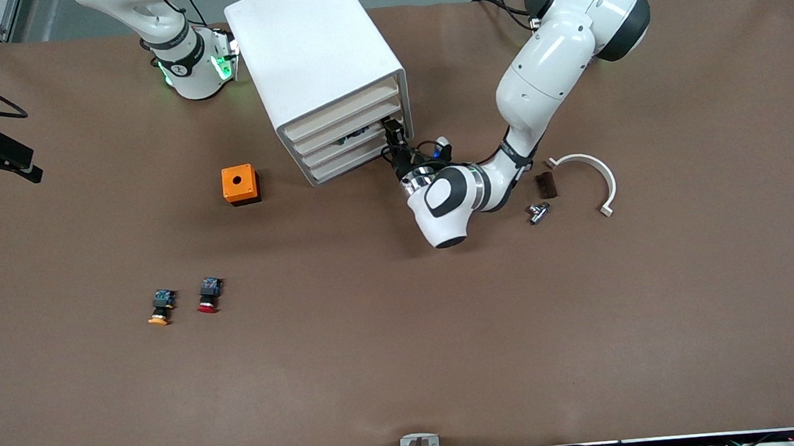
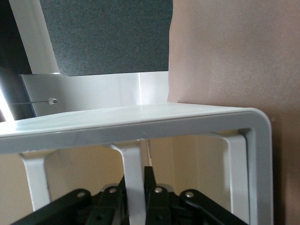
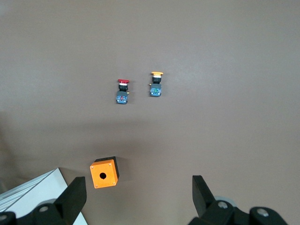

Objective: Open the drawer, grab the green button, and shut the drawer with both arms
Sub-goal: 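Grasp the drawer handle and pull the drawer open with the left gripper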

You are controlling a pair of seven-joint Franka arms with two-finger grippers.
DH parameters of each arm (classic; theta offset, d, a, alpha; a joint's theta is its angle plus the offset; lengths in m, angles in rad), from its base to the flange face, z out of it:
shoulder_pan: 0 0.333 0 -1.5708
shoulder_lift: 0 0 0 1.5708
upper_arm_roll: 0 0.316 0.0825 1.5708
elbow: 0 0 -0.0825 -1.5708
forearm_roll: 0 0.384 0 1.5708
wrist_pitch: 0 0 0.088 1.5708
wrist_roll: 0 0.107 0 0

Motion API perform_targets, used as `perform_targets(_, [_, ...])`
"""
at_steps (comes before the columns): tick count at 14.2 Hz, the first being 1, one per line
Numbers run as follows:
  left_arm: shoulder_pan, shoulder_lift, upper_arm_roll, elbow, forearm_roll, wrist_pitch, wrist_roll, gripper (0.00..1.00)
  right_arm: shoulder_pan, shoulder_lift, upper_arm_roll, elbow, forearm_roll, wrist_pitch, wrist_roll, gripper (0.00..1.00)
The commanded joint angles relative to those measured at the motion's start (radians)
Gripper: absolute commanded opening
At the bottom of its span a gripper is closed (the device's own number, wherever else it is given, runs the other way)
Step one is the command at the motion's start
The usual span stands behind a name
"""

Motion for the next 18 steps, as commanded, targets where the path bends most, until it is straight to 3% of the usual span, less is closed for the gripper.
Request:
perform_targets(1, [0.018, -0.002, -0.002, 0.007, -0.035, -0.021, -0.013, 0.05, 0.005, 0.003, -0.004, 0.006, -0.009, -0.002, -0.006, 1.00])
perform_targets(15, [0.259, 0.010, 0.004, 0.017, -0.054, 0.059, -0.010, 0.11, 0.000, 0.009, -0.004, 0.006, -0.008, 0.000, -0.005, 1.00])
perform_targets(17, [0.263, 0.010, 0.006, 0.017, -0.053, 0.063, -0.010, 0.13, 0.000, 0.021, -0.004, 0.006, -0.008, 0.003, -0.006, 1.00])
perform_targets(18, [0.263, 0.010, 0.004, 0.017, -0.053, 0.063, -0.004, 0.21, 0.000, 0.024, -0.004, 0.006, -0.008, 0.004, -0.005, 1.00])
